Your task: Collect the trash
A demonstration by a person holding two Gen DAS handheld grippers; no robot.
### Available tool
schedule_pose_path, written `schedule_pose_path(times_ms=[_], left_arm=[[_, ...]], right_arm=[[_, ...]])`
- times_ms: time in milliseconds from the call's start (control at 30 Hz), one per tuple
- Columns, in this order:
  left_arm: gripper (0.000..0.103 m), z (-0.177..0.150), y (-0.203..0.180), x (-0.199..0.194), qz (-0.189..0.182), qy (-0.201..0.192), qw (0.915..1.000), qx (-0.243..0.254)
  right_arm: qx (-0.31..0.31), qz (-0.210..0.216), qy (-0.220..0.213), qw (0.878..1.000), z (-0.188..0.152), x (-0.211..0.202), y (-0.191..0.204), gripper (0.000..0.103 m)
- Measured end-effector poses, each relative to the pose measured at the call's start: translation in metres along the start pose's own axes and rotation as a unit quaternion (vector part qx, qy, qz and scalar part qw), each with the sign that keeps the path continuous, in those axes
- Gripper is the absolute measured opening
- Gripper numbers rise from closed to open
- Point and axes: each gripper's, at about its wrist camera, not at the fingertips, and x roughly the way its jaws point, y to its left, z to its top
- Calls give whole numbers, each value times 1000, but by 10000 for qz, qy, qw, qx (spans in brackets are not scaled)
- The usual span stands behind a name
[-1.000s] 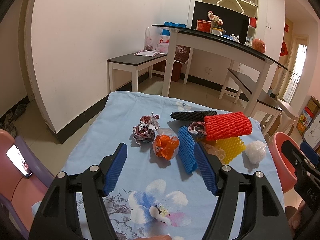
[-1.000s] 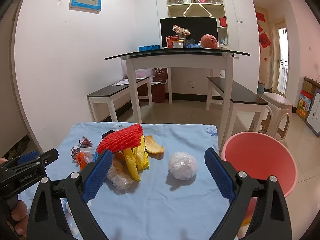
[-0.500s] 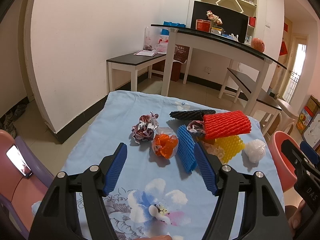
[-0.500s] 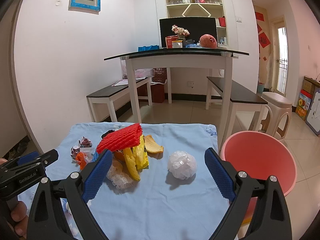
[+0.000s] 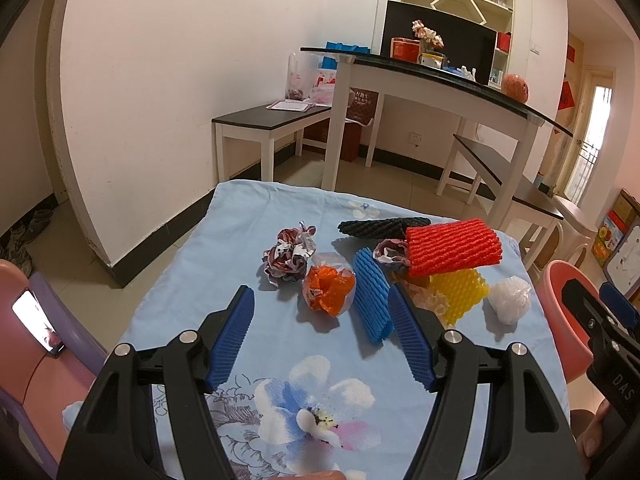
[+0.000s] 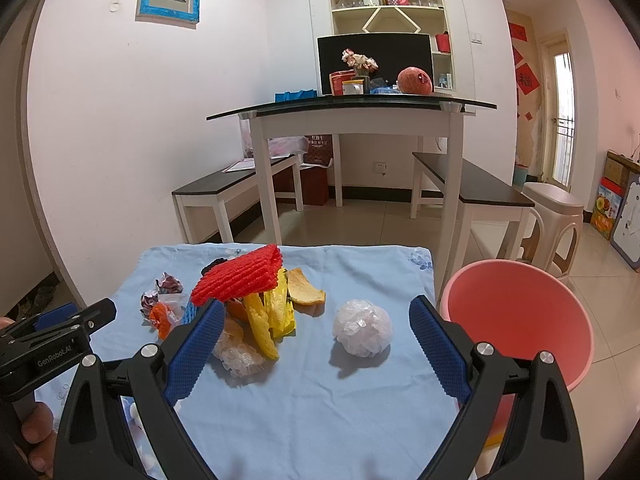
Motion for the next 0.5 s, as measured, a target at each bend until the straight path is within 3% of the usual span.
schedule_pose_path(times_ms=[500], left_arm=[[70, -6, -6, 4, -17, 39, 10000, 38]], right_arm=[[46, -1, 44, 10000, -5, 3, -4, 92]])
